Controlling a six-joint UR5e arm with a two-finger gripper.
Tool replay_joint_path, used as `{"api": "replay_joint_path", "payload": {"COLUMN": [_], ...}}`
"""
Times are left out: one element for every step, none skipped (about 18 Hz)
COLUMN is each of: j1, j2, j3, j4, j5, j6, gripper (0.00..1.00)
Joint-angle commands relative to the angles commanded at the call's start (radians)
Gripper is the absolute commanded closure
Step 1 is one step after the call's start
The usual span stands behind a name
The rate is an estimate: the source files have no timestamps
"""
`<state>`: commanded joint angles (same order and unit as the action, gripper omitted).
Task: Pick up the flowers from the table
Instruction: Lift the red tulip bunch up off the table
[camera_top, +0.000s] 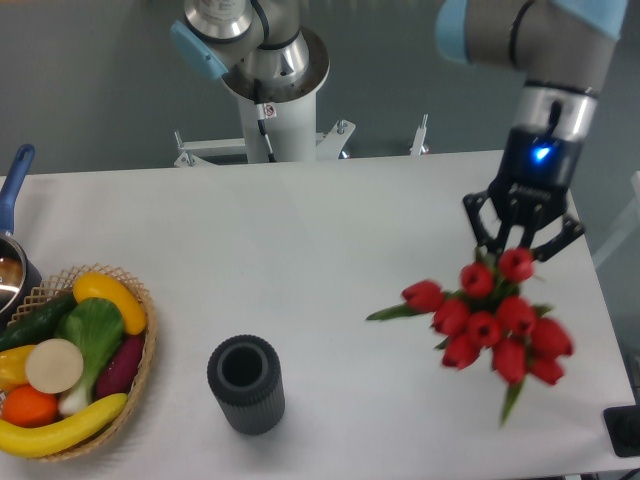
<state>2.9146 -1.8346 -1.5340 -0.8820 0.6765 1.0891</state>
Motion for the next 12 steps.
{"api": "replay_joint_path", "payload": {"j1": [0.0,0.0,0.0,0.0,0.0,0.0,0.0,0.0,0.0,0.0,0.0,0.002], "j2": [0.0,0.0,0.0,0.0,0.0,-0.002,0.0,0.0,0.0,-0.002,-0.002,-0.002], "j3": [0.0,0.0,0.002,0.002,0.003,0.002,0.0,0.0,0.0,-0.002,-0.002,-0.003], "j4": [0.0,0.0,0.0,0.0,0.0,0.0,0.0,0.0,0.0,0.0,0.0,0.0], "j5": [0.0,-0.002,-0.003,-0.003,-0.005,-0.006,-0.009,-0.009,-0.009,-0.009,-0.009,-0.009], "j6": [-0.002,-0.002,0.0,-0.002,-0.002,0.0,0.0,0.0,0.0,0.0,0.0,0.0], "gripper": [0.79,0.79,0.79,0.79,0.79,0.79,0.79,0.79,0.79,0.79,0.79,0.79]}}
